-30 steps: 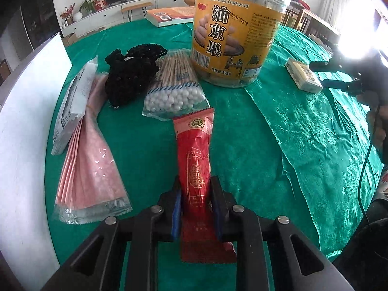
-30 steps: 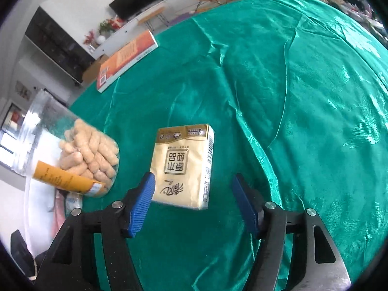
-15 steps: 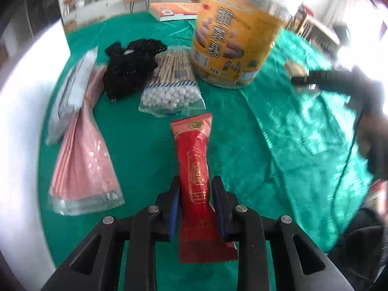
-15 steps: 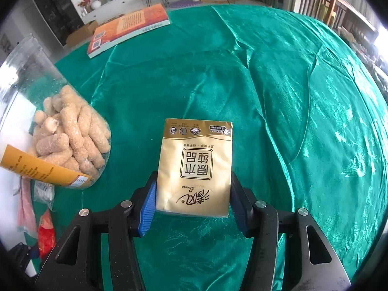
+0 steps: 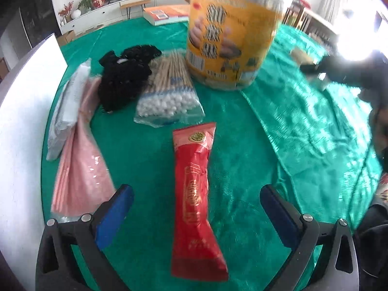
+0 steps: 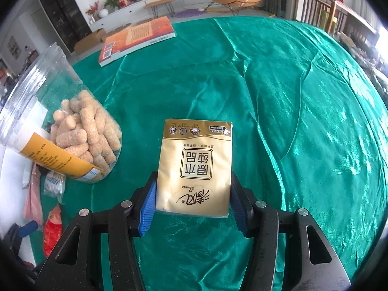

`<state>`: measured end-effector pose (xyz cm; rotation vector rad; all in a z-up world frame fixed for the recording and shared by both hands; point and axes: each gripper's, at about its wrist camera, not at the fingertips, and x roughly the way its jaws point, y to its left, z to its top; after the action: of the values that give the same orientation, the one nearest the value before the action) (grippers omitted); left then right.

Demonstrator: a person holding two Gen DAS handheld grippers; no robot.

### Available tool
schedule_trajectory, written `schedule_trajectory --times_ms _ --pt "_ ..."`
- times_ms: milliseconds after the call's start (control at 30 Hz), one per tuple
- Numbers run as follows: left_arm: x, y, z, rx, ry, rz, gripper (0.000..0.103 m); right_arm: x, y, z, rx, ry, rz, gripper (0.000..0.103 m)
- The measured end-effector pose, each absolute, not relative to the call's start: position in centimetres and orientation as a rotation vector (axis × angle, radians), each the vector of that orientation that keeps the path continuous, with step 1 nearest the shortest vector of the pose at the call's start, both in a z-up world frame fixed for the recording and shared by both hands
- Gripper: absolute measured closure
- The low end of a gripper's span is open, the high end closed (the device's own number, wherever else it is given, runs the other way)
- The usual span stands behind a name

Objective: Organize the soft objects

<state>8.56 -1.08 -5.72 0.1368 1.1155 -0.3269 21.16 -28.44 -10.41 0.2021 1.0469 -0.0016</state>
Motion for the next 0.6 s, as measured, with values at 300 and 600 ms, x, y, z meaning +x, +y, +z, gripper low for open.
schedule_trajectory --times_ms 300,600 --pt "10.6 -1.5 -6.5 0.169 1.188 -0.278 0.019 23.7 -27.7 -6.9 0.165 0.998 0.006 0.046" --pt "12.3 5.1 -0.8 -0.141 1.027 -0.343 0.089 23.9 -26.1 0.0 0.004 0.905 -0.009 0.046"
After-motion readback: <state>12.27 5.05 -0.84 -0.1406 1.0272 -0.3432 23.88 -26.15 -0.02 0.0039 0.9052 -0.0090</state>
